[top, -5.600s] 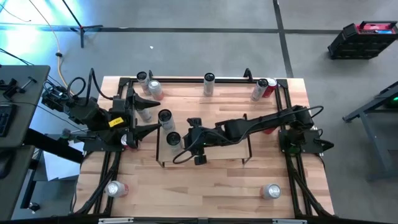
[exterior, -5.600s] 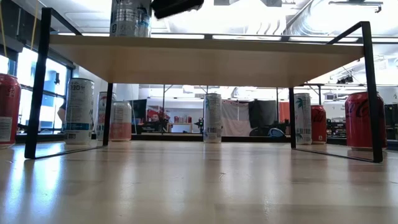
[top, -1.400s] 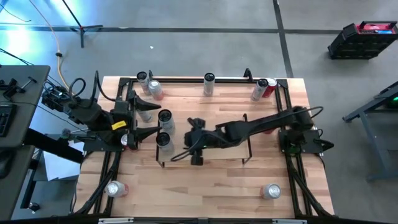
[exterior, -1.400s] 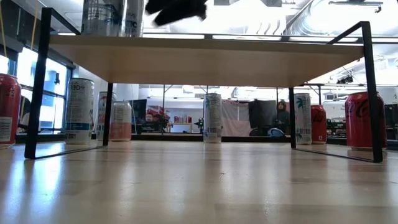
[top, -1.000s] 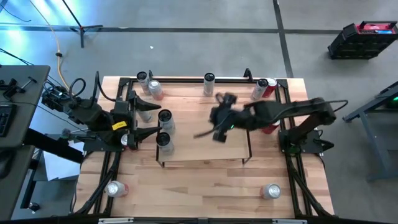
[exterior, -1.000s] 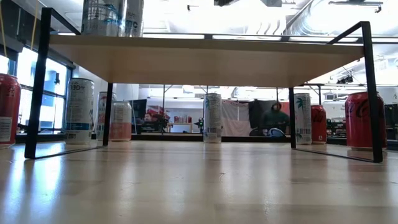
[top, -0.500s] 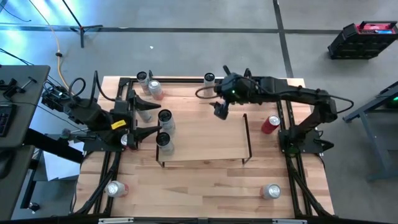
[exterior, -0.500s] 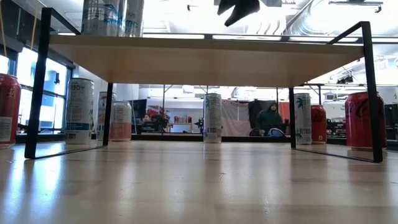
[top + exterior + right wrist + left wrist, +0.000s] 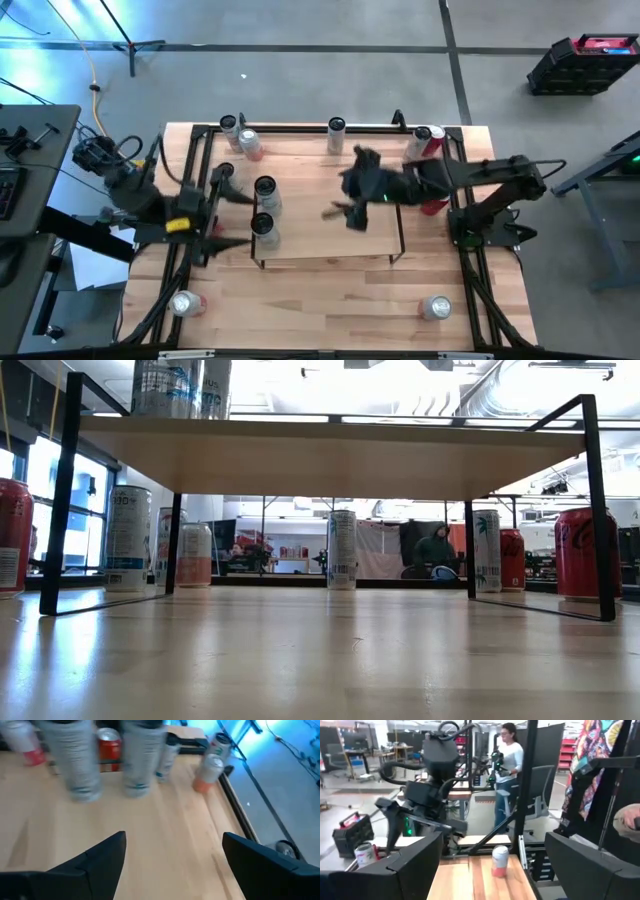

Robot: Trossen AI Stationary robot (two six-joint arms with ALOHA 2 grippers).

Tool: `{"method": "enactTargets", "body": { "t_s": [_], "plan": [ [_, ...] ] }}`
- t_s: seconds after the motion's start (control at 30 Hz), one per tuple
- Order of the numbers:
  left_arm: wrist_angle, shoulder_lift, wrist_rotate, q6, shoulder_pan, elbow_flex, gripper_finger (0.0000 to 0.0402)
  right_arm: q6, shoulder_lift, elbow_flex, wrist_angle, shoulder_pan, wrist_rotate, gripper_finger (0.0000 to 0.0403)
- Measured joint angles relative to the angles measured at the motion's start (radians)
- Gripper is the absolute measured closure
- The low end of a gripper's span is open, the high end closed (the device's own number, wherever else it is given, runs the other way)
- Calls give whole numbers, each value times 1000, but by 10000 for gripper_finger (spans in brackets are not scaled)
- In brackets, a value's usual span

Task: Place canned beverage on shelf
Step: Put the bottom white blue soda can aligned with the other white blue soda can on the shelf

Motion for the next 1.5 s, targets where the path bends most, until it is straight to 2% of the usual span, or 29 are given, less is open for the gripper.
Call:
{"method": "enactTargets", "body": {
  "t_s": [0.17, 0.3, 0.5, 0.6, 0.87, 1.0, 1.13, 1.23, 1.37, 1.5],
  "plan": [
    [16, 72, -194, -2, -133, 0, 65, 41, 17, 2, 47, 138, 115, 86],
    [-11, 140, -337, -83, -232, 0, 66, 74, 62, 0, 60, 231, 189, 86],
    [-11, 221, -394, -218, -390, 0, 66, 85, 166, 0, 141, 295, 220, 86],
    [-44, 272, -475, -271, -460, 0, 66, 71, 211, 0, 239, 316, 229, 87],
    [-254, 419, -680, -641, -562, 0, 66, 113, 279, 0, 323, 397, 297, 87],
    [-390, 498, -696, -821, -564, 0, 66, 153, 300, 0, 348, 419, 310, 87],
    [-485, 562, -695, -972, -540, 0, 66, 93, 354, 0, 446, 423, 370, 87],
    [-572, 588, -685, -1099, -516, 0, 66, 55, 408, 0, 530, 397, 330, 87],
    [-763, 594, -624, -1346, -490, -20, 66, 57, 472, 0, 617, 350, 243, 87],
    [-841, 551, -635, -1511, -494, -106, 66, 60, 494, 0, 676, 317, 286, 87]
  ]
}}
